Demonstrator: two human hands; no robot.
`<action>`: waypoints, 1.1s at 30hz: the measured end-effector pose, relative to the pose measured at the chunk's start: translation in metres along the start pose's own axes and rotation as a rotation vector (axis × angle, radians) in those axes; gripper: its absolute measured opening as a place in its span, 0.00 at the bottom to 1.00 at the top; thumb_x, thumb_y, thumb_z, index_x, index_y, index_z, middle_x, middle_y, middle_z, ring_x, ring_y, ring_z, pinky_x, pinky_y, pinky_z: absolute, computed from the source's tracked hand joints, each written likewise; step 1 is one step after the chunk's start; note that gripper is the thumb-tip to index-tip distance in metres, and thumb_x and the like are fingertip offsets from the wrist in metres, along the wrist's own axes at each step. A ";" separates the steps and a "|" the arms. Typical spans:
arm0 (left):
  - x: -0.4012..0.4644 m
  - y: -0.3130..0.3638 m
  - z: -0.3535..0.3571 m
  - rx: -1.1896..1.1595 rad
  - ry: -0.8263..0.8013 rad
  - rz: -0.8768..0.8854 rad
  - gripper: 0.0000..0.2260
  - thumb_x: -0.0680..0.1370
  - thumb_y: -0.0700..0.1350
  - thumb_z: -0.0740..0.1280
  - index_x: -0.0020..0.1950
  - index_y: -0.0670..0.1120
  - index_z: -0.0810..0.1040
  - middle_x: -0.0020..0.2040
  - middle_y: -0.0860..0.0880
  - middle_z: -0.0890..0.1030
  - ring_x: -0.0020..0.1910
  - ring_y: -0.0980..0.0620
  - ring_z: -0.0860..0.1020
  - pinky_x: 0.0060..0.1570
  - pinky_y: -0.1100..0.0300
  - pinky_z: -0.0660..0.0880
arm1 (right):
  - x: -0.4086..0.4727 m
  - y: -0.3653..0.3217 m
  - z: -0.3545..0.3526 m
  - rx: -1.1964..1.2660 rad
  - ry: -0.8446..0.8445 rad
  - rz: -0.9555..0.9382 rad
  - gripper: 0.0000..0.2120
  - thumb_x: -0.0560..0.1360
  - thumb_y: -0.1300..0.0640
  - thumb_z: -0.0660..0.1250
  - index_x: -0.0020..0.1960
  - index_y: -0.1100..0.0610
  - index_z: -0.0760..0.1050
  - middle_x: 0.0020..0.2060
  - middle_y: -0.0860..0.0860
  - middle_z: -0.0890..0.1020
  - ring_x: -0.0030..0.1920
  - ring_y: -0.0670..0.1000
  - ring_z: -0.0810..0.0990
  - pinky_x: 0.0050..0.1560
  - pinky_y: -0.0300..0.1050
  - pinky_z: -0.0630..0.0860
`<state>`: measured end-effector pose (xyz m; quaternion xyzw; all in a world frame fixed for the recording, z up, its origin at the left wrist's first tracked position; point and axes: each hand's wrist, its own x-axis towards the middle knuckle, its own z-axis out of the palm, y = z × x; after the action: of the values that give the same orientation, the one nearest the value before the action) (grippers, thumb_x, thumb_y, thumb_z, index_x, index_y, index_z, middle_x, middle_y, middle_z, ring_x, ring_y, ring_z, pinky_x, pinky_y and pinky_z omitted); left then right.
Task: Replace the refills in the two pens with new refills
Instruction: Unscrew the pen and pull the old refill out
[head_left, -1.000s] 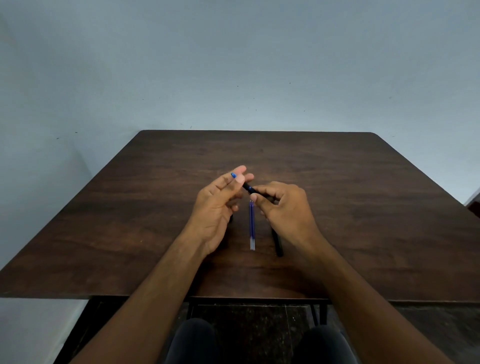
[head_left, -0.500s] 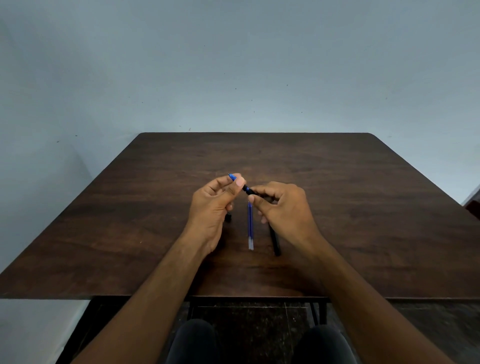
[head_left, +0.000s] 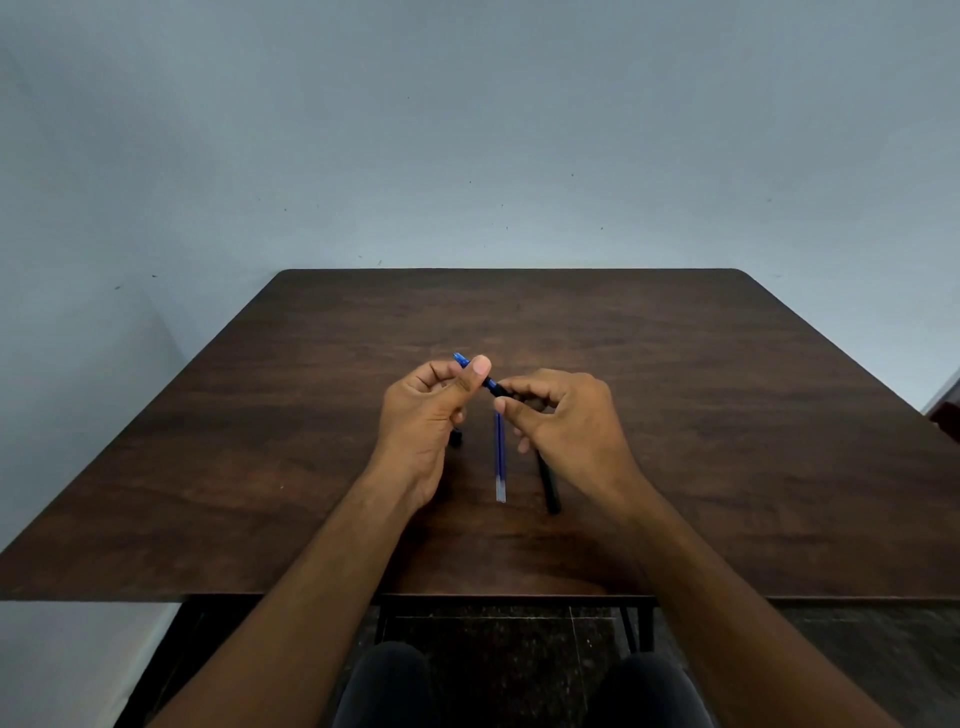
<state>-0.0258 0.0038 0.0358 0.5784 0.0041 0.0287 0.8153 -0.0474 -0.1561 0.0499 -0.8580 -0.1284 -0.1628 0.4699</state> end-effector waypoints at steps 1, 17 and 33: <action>-0.001 0.000 0.000 -0.001 -0.028 -0.001 0.19 0.60 0.56 0.81 0.45 0.48 0.86 0.39 0.53 0.84 0.37 0.56 0.73 0.40 0.59 0.71 | 0.000 0.001 0.000 0.009 0.003 0.009 0.07 0.77 0.57 0.73 0.55 0.53 0.84 0.39 0.46 0.83 0.30 0.46 0.83 0.34 0.36 0.80; -0.003 0.006 0.003 0.098 -0.003 0.086 0.17 0.61 0.58 0.80 0.46 0.53 0.88 0.50 0.49 0.88 0.52 0.53 0.82 0.47 0.55 0.73 | -0.002 0.004 0.006 0.177 0.091 0.042 0.10 0.76 0.51 0.73 0.56 0.51 0.85 0.41 0.42 0.85 0.38 0.37 0.81 0.41 0.36 0.77; -0.001 0.018 -0.003 -0.018 0.115 0.044 0.12 0.65 0.49 0.80 0.44 0.46 0.89 0.39 0.51 0.85 0.33 0.57 0.70 0.36 0.63 0.70 | -0.002 0.007 0.004 0.106 0.079 0.082 0.03 0.75 0.56 0.74 0.48 0.52 0.86 0.33 0.41 0.81 0.32 0.37 0.79 0.37 0.37 0.76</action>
<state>-0.0276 0.0121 0.0515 0.5682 0.0381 0.0796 0.8182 -0.0461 -0.1568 0.0418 -0.8293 -0.0830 -0.1702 0.5258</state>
